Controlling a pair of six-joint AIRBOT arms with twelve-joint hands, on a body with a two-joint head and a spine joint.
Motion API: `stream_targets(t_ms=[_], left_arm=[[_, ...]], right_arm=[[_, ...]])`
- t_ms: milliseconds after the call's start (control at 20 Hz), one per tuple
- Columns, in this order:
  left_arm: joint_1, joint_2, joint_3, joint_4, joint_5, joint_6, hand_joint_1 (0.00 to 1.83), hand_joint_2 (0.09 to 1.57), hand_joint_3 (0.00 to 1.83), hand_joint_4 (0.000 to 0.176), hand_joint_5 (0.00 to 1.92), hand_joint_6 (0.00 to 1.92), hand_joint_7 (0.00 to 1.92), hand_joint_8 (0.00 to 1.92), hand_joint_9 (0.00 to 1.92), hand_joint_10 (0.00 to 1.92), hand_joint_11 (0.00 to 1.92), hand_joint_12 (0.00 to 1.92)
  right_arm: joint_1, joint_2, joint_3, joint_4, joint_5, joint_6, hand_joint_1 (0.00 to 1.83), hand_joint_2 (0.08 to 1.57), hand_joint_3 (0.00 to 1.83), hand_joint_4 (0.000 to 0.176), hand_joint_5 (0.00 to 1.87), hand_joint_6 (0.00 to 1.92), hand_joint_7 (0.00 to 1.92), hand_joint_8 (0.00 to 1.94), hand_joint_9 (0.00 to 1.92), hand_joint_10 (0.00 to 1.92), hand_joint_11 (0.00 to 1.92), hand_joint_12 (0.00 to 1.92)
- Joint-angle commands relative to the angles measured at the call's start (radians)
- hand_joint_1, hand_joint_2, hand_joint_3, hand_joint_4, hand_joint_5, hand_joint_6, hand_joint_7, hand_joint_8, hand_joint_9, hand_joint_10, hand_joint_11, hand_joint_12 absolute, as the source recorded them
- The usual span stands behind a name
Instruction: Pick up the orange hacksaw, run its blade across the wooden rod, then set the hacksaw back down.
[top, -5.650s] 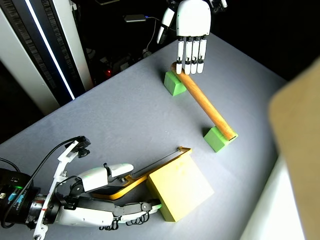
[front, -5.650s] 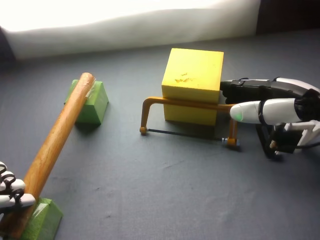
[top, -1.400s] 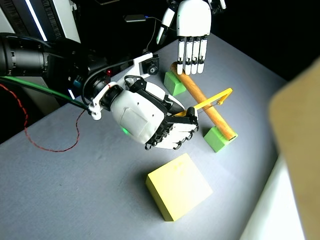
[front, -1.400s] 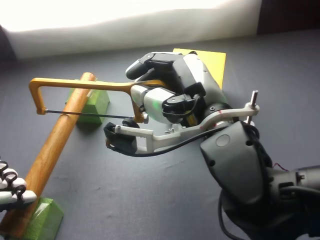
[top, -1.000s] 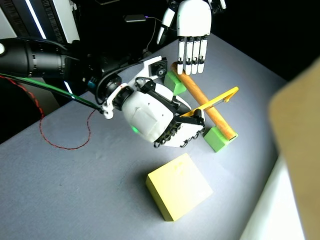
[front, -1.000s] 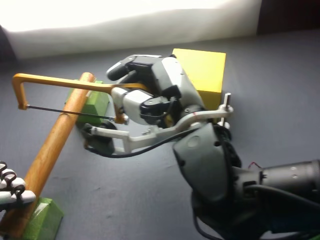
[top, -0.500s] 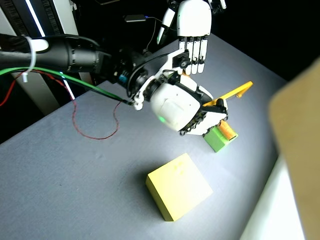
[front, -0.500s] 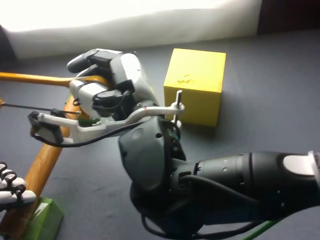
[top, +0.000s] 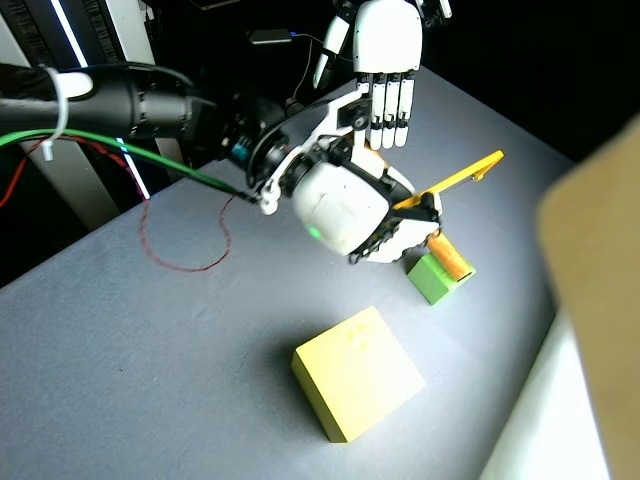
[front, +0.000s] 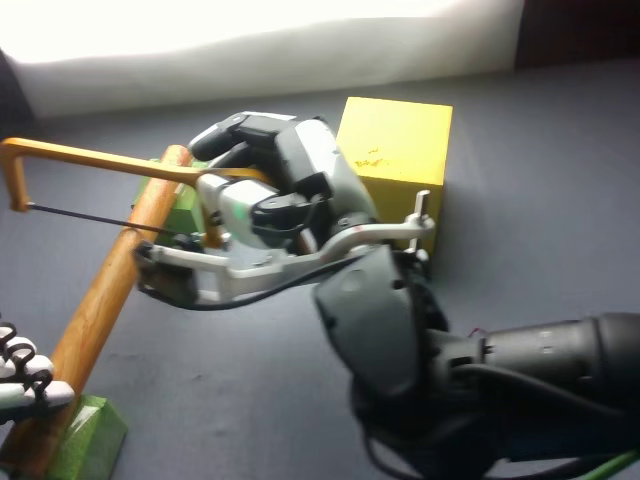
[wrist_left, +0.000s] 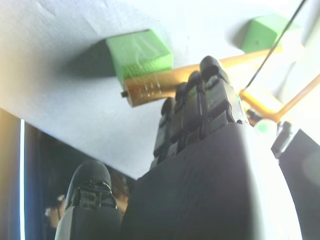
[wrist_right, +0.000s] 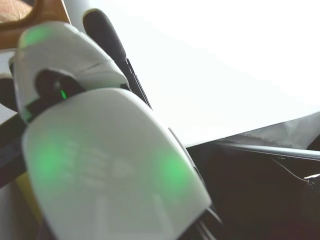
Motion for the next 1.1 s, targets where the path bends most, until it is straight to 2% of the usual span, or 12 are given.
stream_targets(t_ms=[0,300,550,850,1000,1050], left_arm=[[-0.007,0.003,0.001,-0.012,-0.019,0.001,0.0,1.19,0.0,0.0,0.06,0.0,0.06,0.0,0.04,0.0,0.0,0.2],[-0.007,0.003,0.005,-0.012,-0.018,0.001,0.0,1.19,0.0,0.0,0.06,0.0,0.07,0.0,0.05,0.0,0.0,0.22],[-0.007,0.003,0.005,-0.012,-0.015,0.001,0.0,1.19,0.0,0.0,0.05,0.0,0.06,0.0,0.04,0.0,0.0,0.2],[-0.008,0.002,0.005,-0.012,-0.012,0.001,0.0,1.19,0.0,0.0,0.06,0.0,0.07,0.0,0.04,0.0,0.0,0.2],[-0.008,0.002,0.004,-0.012,-0.011,0.001,0.0,1.19,0.0,0.0,0.05,0.0,0.06,0.0,0.03,0.0,0.0,0.17],[-0.008,0.002,0.004,-0.012,-0.011,0.001,0.0,1.19,0.0,0.0,0.08,0.0,0.08,0.0,0.05,0.0,0.0,0.22]], right_arm=[[-0.006,0.026,-0.025,-0.092,0.029,0.01,1.35,1.2,0.0,0.0,0.75,1.21,0.8,1.26,0.83,1.42,0.68,1.51],[-0.069,0.204,-0.173,-0.136,0.018,0.003,1.35,1.19,0.0,0.0,0.75,1.21,0.81,1.24,0.82,1.43,0.66,1.52],[-0.084,0.318,-0.274,-0.137,0.033,0.022,1.35,1.19,0.0,0.0,0.76,1.2,0.8,1.25,0.83,1.41,0.68,1.49],[-0.166,0.472,-0.382,-0.171,0.067,0.131,1.36,1.19,0.0,0.0,0.74,1.2,0.83,1.25,0.82,1.41,0.65,1.51],[-0.23,0.488,-0.387,-0.182,0.108,0.217,1.35,1.2,0.0,0.0,0.73,1.22,0.82,1.27,0.81,1.43,0.64,1.52],[-0.254,0.484,-0.386,-0.182,0.141,0.25,1.35,1.2,0.0,0.0,0.73,1.21,0.81,1.27,0.81,1.43,0.64,1.52]])
